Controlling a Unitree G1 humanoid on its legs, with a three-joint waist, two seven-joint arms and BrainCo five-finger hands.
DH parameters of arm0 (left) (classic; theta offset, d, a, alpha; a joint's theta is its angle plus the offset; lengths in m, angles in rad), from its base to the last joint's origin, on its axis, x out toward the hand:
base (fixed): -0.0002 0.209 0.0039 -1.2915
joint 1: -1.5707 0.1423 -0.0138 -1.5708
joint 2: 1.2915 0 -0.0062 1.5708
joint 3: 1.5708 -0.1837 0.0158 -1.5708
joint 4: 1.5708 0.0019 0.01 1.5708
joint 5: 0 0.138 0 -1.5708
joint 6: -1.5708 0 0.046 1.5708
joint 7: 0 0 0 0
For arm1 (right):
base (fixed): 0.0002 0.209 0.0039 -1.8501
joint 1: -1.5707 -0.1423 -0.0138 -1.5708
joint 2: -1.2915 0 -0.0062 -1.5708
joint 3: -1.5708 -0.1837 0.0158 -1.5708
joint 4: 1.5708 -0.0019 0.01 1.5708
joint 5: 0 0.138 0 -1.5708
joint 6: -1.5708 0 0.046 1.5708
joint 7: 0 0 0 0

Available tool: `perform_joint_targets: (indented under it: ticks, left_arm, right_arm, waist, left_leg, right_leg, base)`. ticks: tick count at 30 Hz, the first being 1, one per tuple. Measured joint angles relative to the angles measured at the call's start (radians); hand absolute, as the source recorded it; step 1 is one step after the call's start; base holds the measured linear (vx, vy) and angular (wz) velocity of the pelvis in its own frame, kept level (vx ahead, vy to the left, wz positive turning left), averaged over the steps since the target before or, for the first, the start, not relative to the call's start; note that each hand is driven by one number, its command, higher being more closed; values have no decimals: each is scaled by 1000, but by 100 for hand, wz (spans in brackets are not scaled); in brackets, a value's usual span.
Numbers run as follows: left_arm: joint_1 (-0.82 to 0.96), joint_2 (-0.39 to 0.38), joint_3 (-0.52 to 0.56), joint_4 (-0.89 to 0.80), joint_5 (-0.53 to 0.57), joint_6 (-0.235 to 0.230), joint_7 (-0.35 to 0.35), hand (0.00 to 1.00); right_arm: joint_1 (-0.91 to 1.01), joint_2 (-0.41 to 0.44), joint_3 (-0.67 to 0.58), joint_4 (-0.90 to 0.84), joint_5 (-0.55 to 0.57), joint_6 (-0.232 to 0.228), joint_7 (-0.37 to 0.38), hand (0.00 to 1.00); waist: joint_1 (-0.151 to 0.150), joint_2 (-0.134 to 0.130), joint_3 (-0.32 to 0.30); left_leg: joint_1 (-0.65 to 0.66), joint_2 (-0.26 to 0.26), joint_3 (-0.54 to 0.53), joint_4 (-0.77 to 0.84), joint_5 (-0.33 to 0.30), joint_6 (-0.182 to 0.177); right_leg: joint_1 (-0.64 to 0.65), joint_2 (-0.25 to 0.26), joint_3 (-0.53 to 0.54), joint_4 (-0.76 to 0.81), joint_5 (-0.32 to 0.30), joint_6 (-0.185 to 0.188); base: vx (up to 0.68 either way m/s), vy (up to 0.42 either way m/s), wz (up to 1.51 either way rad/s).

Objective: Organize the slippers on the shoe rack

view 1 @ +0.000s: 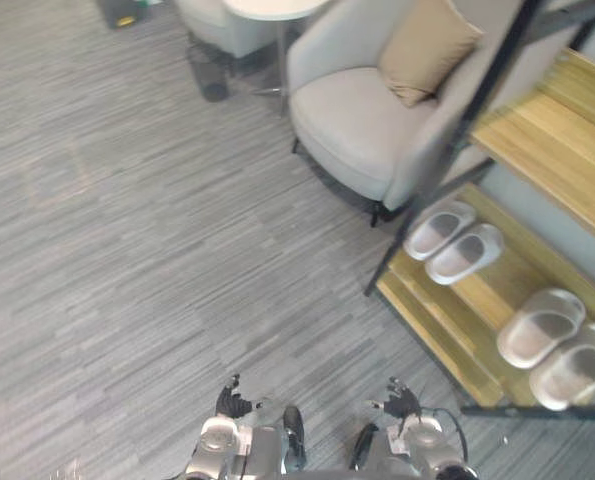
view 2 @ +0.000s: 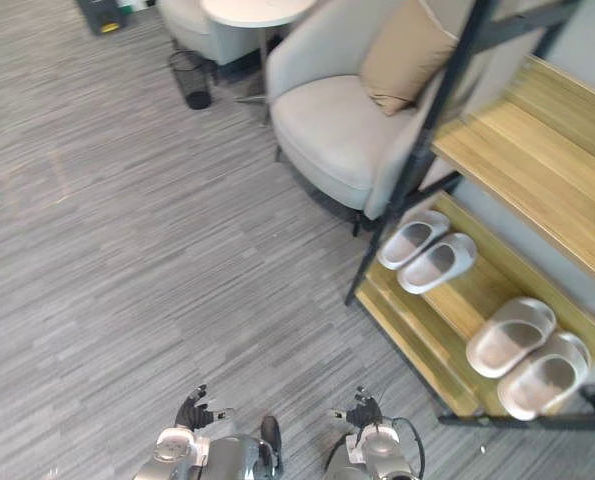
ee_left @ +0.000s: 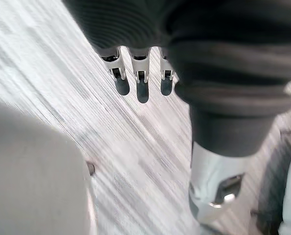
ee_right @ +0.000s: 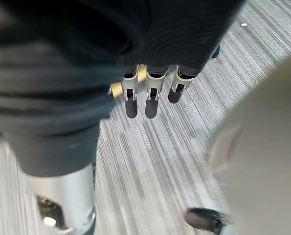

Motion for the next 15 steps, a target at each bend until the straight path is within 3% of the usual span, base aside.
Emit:
perform_joint_targets:
  ticks: [2, 3, 5, 9, 11, 14, 15]
  left_arm:
    - [0, 6, -1, -2, 0, 1, 0, 0]
    - [-2, 7, -1, -3, 0, 1, 0, 0]
    - [-4, 3, -1, -5, -2, 0, 1, 0]
    - [-6, -7, 19, -8, -23, -9, 2, 0]
    - [-4, -11, 30, -24, -33, -9, 2, 0]
    - [-1, -10, 48, -33, -49, -10, 2, 0]
    - [5, -17, 61, -32, -50, -10, 2, 0]
  right_arm:
    - [0, 11, 2, 1, 1, 0, 0, 0]
    - [-3, 13, 4, 1, 1, 0, 0, 0]
    - [-16, 7, 8, 2, 0, 1, 0, 0]
    - [-47, 2, 15, 2, 1, 0, -1, 0]
    - [-60, -4, 13, 4, 2, 0, -2, 0]
    - [-71, -2, 8, 7, 3, 1, -9, 0]
    - [-66, -4, 8, 7, 5, 1, -9, 0]
  waist:
    - [8, -19, -11]
    - [13, -28, -16]
    - [11, -24, -18]
    - [16, -21, -20]
    - [22, -19, -18]
    - [43, -16, -13]
    - [51, -9, -16]
  left_leg:
    - [-12, -16, -43, -1, 18, -12]
    - [-19, -26, -58, -2, 27, -8]
    - [-11, -32, -112, -30, 68, -5]
    - [-46, -28, -163, 1, 80, -18]
    - [-102, -19, -98, 76, 80, -19]
    - [-151, 16, 83, 155, 71, -16]
    - [-153, 36, 140, 163, 25, -19]
  right_leg:
    - [44, 12, 30, -74, -32, 4]
    - [63, 9, 16, -108, -52, 27]
    - [87, 11, -45, -124, -58, 25]
    - [133, 25, -140, -148, -59, 21]
    - [149, 25, -189, -154, -54, 15]
    - [187, 27, -252, -171, -52, 12]
    - [208, 41, -277, -191, -52, 13]
  base:
    - [15, -149, 70]
    - [42, -172, 60]
    - [45, -167, 74]
    - [50, -135, 67]
    - [11, -39, 73]
    - [-35, 19, 58]
    - [-29, 19, 63]
